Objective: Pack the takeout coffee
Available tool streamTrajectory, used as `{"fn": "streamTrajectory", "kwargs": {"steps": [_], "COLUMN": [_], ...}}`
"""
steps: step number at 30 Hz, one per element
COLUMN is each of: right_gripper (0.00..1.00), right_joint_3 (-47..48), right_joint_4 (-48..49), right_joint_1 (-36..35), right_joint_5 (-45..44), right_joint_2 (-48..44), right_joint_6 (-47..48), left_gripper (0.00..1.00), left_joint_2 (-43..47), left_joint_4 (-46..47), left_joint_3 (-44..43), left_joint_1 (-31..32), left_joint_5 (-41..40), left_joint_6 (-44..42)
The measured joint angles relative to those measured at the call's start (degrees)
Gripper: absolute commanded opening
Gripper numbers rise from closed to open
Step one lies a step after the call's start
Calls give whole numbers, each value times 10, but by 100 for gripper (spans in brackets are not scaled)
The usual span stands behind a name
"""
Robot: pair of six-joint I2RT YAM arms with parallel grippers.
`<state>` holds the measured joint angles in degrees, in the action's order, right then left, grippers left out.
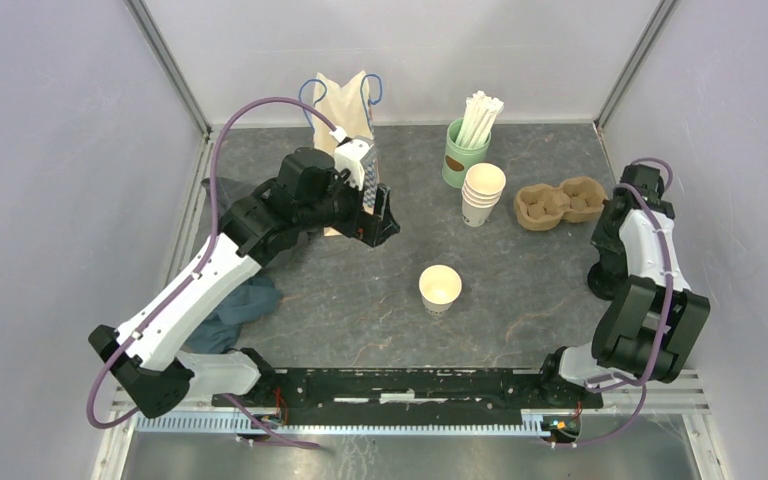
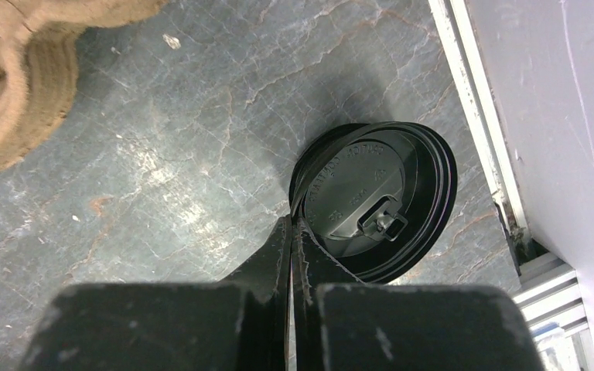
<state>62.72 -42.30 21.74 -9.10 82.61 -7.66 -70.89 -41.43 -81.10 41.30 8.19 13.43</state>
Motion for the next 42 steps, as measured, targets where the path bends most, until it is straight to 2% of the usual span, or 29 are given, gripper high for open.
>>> {"fn": "streamTrajectory", "kwargs": {"steps": [7,12,15,19,22,23,25,28,35,42], "right_gripper": [0,0,0,0,0,0,0,0,0,0], "right_joint_3": [-18,28,79,111,68,31,-18,-66,-101,-148], "right_joint_4": [-3,-34,-51,-38,49,112,195,316,485,661], "right_joint_1": [-11,-101,-156,-181,-194,-206,-229,-267,-338,-388], "right_joint_5": [-13,3,45,173,316,369,435,521,598,616], "right_joint_2": [-3,-15,-48,-159,-249,-280,-307,-299,-278,-296], "right_joint_6": [11,14,7,-28,-104,-152,-228,-341,-453,-536], "left_gripper": [100,100,100,100,100,100,100,100,100,100], "left_joint_2": [0,-6,-5,0,5,7,8,8,10,52], "left_joint_4": [-1,-10,-11,-10,6,13,23,41,85,183], "left_joint_3": [-12,-39,-51,-54,-54,-54,-58,-67,-62,51], "left_joint_1": [1,1,1,1,1,1,1,1,0,-1], "left_joint_5": [9,10,15,30,51,57,65,73,73,75], "left_joint_6": [0,0,2,34,80,97,131,190,343,509]}}
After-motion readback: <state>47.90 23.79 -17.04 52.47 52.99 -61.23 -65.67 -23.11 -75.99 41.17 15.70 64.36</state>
